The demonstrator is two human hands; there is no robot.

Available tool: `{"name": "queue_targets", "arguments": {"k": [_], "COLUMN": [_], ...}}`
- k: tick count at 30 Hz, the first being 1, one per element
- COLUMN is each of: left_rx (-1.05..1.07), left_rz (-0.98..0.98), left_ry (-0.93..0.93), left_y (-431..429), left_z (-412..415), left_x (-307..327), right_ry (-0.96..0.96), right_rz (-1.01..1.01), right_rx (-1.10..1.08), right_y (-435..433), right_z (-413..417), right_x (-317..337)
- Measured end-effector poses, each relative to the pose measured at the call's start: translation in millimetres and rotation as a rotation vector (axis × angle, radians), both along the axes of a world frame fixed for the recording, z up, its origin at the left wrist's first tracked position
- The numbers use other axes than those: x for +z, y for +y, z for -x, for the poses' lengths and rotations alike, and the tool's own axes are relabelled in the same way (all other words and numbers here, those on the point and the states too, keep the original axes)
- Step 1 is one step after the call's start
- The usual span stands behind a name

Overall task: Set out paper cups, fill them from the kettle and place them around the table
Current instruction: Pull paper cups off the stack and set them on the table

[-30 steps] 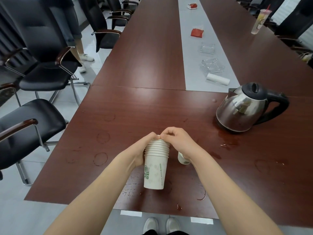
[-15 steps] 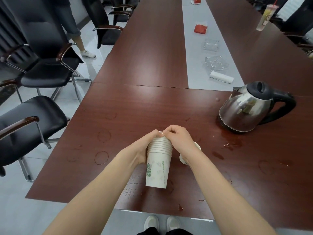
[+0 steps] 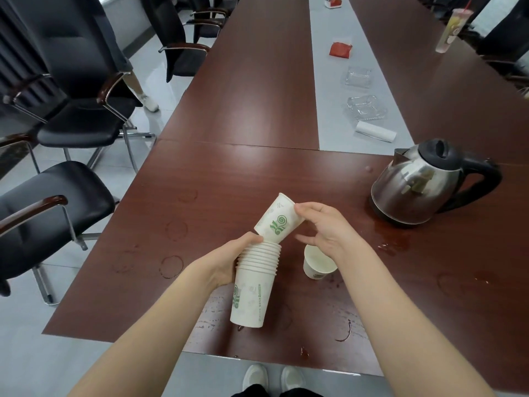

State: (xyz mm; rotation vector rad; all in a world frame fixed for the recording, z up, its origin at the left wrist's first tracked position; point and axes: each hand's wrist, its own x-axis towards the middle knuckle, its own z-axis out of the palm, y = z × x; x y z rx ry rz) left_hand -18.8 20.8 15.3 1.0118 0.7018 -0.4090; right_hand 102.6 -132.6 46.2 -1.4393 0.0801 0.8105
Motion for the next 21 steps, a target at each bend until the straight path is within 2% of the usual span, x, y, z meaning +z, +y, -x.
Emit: {"name": "queue_targets", "arguments": {"k": [5, 12, 21], "left_rx": [0.107, 0.279, 0.302], "left_rz": [-0.090, -0.139, -0.167], "left_ry": [0.070, 0.080, 0.027], "left_y": [20, 47, 45], "left_z": [13, 27, 31], "left_x": [-4, -2, 4], "right_ry": [-0.014, -0.210, -0.345], "right_rz": [-0.028, 0.168, 0.258], "right_rx": [0.007, 0.147, 0.306], "right_y": [6, 18, 25], "right_z": [2, 12, 32], "right_x": [-11, -28, -42]}}
